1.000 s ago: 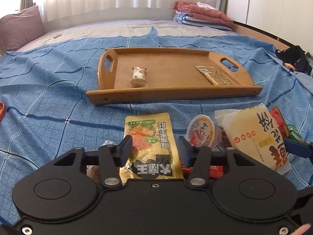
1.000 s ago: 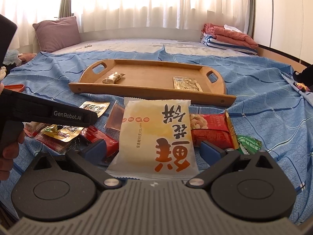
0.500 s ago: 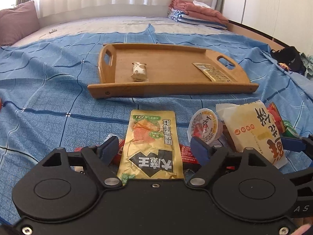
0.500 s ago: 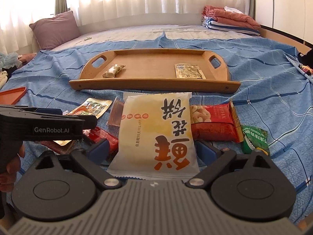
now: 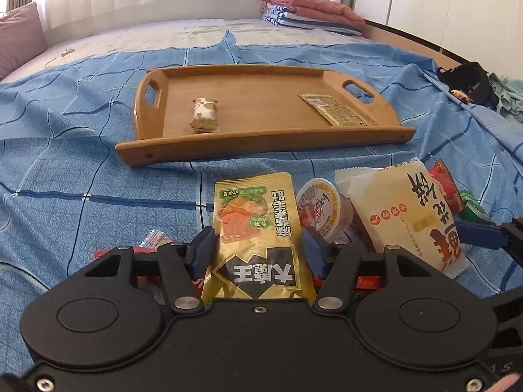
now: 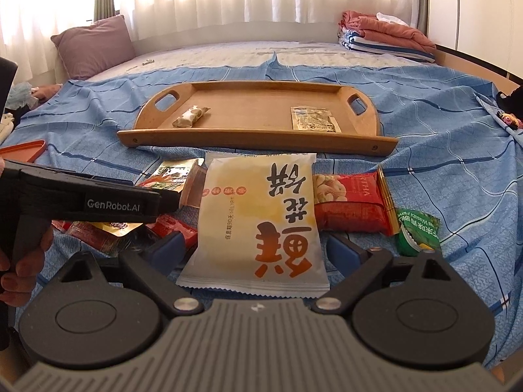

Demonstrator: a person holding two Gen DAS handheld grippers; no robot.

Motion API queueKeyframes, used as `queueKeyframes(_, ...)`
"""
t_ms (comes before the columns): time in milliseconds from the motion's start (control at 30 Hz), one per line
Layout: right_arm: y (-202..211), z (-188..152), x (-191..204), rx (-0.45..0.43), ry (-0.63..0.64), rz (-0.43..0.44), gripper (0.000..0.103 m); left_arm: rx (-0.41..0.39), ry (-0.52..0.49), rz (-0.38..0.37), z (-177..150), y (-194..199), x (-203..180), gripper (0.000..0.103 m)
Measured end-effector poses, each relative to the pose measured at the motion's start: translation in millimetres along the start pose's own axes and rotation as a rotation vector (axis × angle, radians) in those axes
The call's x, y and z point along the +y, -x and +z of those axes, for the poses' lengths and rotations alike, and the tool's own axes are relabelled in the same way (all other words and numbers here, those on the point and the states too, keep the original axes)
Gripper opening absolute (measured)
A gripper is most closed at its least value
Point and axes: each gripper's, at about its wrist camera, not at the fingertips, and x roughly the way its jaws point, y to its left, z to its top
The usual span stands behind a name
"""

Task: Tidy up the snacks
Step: 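Grasp the yellow-green snack bag with the left gripper while the right grasps the white bread bag, then carry the snack bag and bread bag with both grippers over the wooden tray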

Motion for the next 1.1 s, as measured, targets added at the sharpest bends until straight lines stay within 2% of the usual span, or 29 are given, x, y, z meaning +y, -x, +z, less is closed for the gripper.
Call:
queueKeyframes(267,-14,5,-2,0.001,-0.011,0.007,0.098,-0.034,-0.023,0.053,-4,21,-6,0.056)
queueKeyframes(333,-14,7,1,-0.001,-0.001,0.008,0.091,-0.042,-0.01,0.062,-3,26,-4,0.056)
queueKeyframes(400,-12,8,1,0.002,-0.005,0.014,0.077,-0.052,0.0,0.066,-2,31,-1,0.056)
queueKeyframes(467,-9,10,1,0.006,-0.006,0.025,0.073,-0.068,0.003,0.078,1,37,0,0.056)
queueKeyframes(800,10,22,-7,-0.016,-0.038,0.037,0.071,-0.12,0.008,0.096,15,52,1,0.056)
queueKeyframes(1100,10,59,-33,-0.012,-0.106,0.063,0.071,-0.133,0.014,0.082,43,49,4,0.056)
